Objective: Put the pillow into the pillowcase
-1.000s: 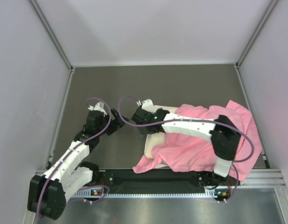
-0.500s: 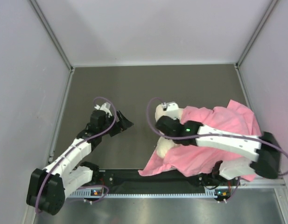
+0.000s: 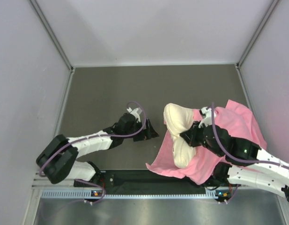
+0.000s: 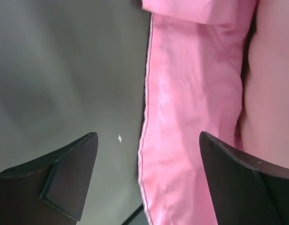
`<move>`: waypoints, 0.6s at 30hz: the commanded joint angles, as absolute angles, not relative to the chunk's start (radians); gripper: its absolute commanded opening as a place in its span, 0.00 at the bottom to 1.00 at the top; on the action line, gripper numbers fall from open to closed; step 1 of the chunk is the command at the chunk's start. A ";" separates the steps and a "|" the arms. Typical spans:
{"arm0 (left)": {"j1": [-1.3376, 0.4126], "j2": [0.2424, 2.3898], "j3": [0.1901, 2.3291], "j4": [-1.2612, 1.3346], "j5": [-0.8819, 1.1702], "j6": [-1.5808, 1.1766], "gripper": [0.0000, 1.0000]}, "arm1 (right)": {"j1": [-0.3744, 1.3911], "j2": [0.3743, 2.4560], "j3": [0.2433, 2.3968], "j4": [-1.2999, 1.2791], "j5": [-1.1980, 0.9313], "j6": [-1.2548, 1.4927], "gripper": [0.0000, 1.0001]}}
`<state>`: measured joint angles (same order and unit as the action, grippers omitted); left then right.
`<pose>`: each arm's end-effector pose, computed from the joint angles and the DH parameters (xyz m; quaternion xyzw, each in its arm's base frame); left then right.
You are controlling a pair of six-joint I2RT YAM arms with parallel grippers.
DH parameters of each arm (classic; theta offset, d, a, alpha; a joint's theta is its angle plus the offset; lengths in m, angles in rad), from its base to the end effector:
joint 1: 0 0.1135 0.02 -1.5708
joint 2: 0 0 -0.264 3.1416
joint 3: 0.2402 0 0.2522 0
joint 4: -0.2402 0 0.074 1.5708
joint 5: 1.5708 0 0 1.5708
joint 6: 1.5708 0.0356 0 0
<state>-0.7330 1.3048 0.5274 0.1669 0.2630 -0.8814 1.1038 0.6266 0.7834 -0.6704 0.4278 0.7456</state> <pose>0.1841 -0.1782 0.1770 -0.0048 0.8813 -0.4112 0.2327 0.0723 0.1107 0.3136 -0.0450 0.8494 0.2831 0.4431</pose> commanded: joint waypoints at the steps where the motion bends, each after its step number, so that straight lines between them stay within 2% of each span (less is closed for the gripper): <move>1: -0.755 1.403 0.619 0.337 0.218 -0.897 0.94 | 1.100 0.577 0.801 -0.678 0.373 0.791 0.00; 7: -0.753 1.650 0.789 0.368 0.196 -0.838 0.96 | 1.101 0.499 0.773 -0.687 0.356 0.818 0.00; 12: -0.755 1.816 0.914 0.426 0.238 -0.912 0.96 | 1.100 0.466 0.785 -0.706 0.353 0.822 0.00; 16: -0.770 1.940 0.962 0.485 0.216 -0.936 0.95 | 1.100 0.453 0.799 -0.726 0.362 0.819 0.00; 18: -0.791 1.992 0.998 0.518 0.224 -0.942 0.90 | 1.100 0.454 0.808 -0.741 0.382 0.816 0.00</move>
